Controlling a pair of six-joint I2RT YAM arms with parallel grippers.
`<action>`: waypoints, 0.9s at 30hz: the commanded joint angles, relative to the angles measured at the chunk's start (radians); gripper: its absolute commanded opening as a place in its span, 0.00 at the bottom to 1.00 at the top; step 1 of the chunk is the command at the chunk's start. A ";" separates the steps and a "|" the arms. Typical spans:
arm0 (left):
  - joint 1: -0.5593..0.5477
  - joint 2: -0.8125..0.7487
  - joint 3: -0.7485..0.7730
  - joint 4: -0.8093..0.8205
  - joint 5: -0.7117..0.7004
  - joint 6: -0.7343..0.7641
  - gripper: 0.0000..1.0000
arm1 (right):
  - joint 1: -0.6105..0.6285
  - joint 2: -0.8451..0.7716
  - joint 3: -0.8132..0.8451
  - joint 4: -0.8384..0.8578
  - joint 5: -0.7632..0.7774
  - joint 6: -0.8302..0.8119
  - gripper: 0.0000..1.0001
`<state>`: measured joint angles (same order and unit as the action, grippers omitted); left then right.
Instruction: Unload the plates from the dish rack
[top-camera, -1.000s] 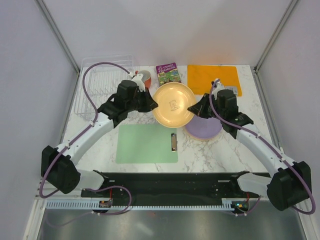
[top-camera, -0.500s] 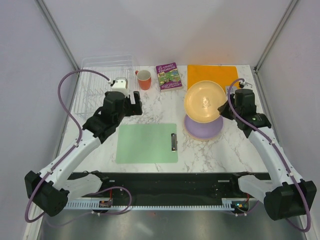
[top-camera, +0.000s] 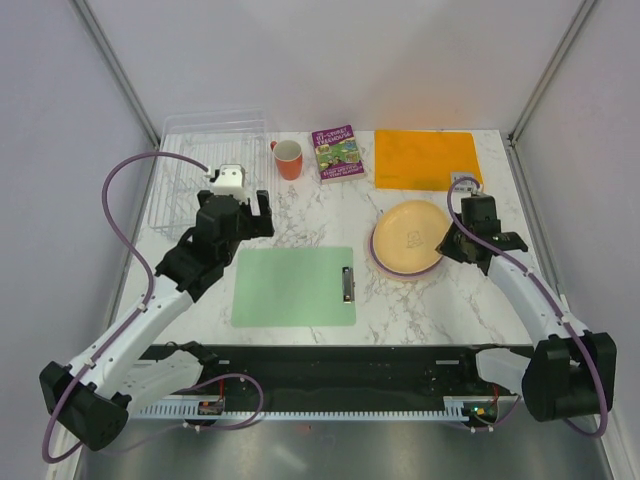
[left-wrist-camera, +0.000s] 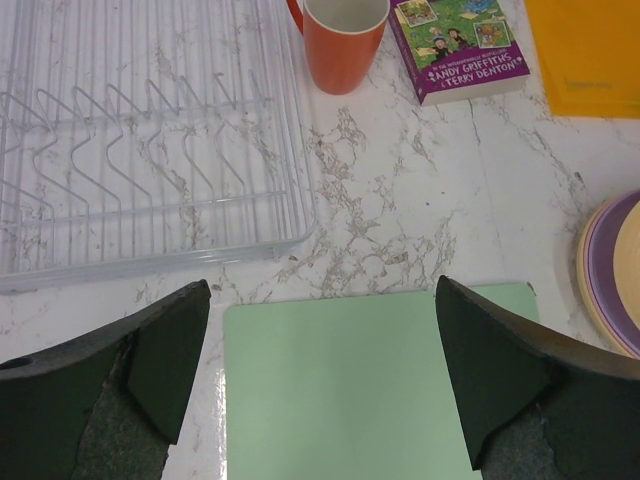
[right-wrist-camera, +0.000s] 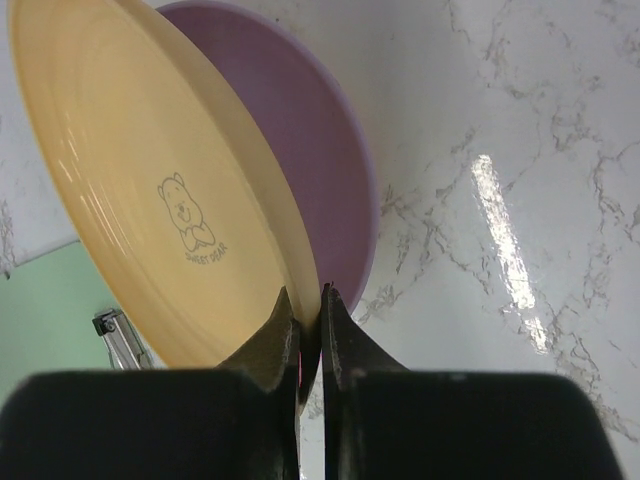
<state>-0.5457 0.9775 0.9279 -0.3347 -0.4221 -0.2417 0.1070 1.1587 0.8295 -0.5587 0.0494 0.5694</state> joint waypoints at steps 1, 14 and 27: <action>0.000 -0.011 -0.006 0.040 -0.023 0.028 1.00 | -0.007 0.027 -0.024 0.072 -0.023 0.023 0.11; 0.000 0.019 -0.015 0.046 -0.003 0.025 1.00 | -0.012 -0.074 0.008 0.102 0.007 -0.097 0.91; 0.000 0.155 0.111 0.033 0.086 0.024 1.00 | -0.012 -0.221 0.131 0.000 0.193 -0.235 0.98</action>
<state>-0.5457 1.1183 0.9623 -0.3305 -0.3504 -0.2413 0.0975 0.9794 0.9306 -0.5186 0.1818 0.4076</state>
